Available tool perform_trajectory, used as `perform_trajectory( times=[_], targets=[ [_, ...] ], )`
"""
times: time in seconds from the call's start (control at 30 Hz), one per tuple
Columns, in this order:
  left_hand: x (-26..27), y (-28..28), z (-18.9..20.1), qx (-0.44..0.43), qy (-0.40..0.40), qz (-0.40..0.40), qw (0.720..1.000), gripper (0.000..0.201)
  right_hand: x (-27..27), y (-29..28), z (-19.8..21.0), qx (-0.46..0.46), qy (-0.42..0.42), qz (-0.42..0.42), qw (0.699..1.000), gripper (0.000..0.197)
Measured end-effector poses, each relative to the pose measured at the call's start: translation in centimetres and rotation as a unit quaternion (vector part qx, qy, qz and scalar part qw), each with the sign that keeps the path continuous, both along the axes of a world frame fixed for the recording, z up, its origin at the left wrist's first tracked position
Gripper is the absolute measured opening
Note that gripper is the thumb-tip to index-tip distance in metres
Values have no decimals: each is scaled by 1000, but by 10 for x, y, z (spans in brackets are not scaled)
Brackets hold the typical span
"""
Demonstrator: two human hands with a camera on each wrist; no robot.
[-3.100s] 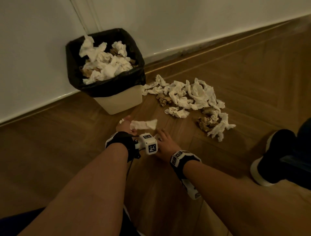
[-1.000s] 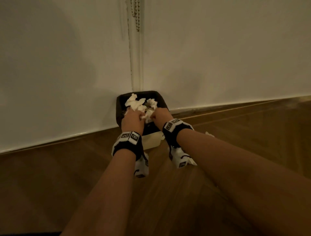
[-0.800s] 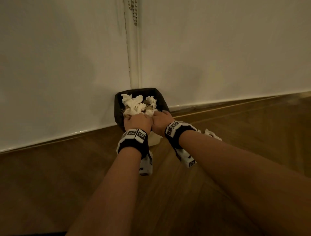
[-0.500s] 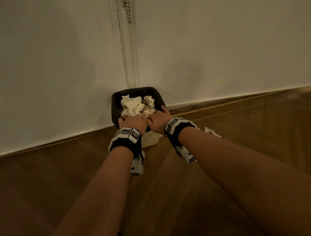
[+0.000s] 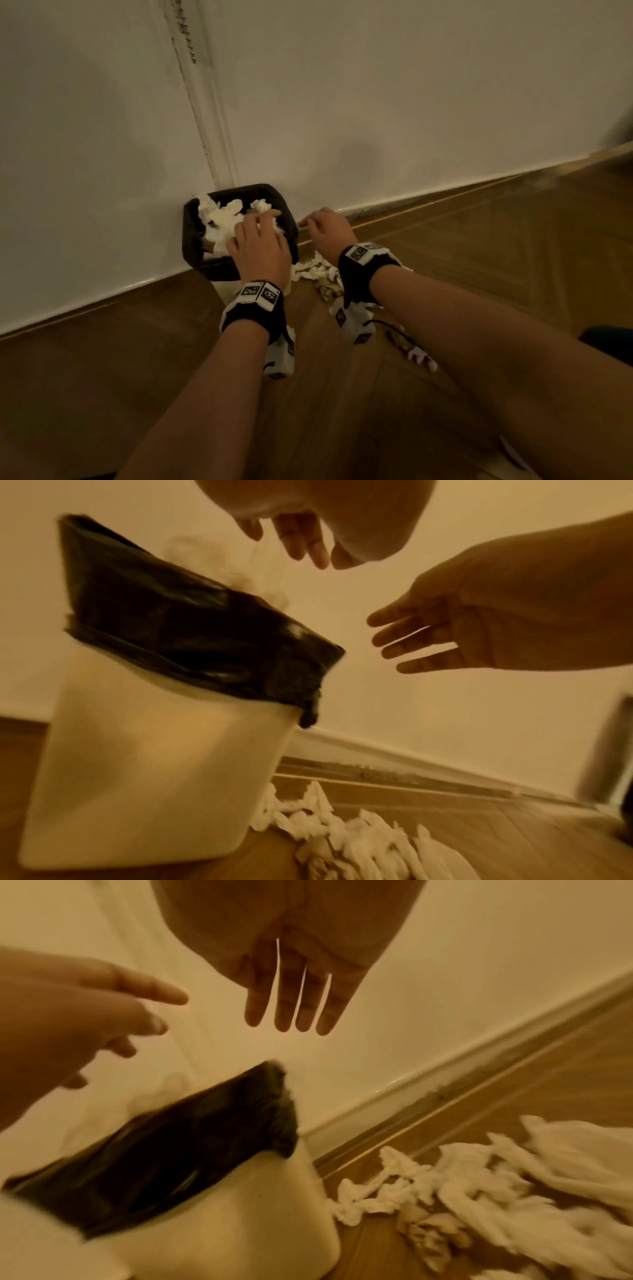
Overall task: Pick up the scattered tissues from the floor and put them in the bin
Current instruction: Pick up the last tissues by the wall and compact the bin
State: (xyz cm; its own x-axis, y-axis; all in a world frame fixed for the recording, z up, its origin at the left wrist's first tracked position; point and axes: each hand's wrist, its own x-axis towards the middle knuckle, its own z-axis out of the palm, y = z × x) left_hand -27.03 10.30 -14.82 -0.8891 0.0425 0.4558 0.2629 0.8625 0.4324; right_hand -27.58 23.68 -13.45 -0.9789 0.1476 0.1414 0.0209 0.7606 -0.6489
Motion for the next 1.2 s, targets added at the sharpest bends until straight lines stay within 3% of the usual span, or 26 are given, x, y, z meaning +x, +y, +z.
perform_trajectory(
  times=[0.2, 0.37, 0.5, 0.67, 0.9, 1.1, 1.2],
  targets=[
    [31, 67, -17, -30, -3, -125, 992, 33, 53, 101, -9, -33, 1, -157, 987, 28],
    [53, 110, -58, -84, -102, -202, 970, 37, 111, 160, -43, -49, -43, -264, 962, 24],
    [67, 126, -95, -141, -189, -264, 935, 29, 148, 180, -83, -72, -112, -330, 935, 24],
    [84, 147, -125, -155, -274, -346, 884, 24, 174, 177, -121, -61, -194, -309, 929, 25],
    [93, 181, -158, -237, -298, -419, 824, 47, 190, 172, -158, -1, -284, -320, 904, 44],
    [92, 193, -179, -332, -353, -429, 762, 60, 199, 187, -171, 1, -297, -352, 888, 47],
    [94, 190, -185, -355, -368, -410, 756, 57, 199, 190, -176, 12, -305, -343, 888, 45]
  ],
)
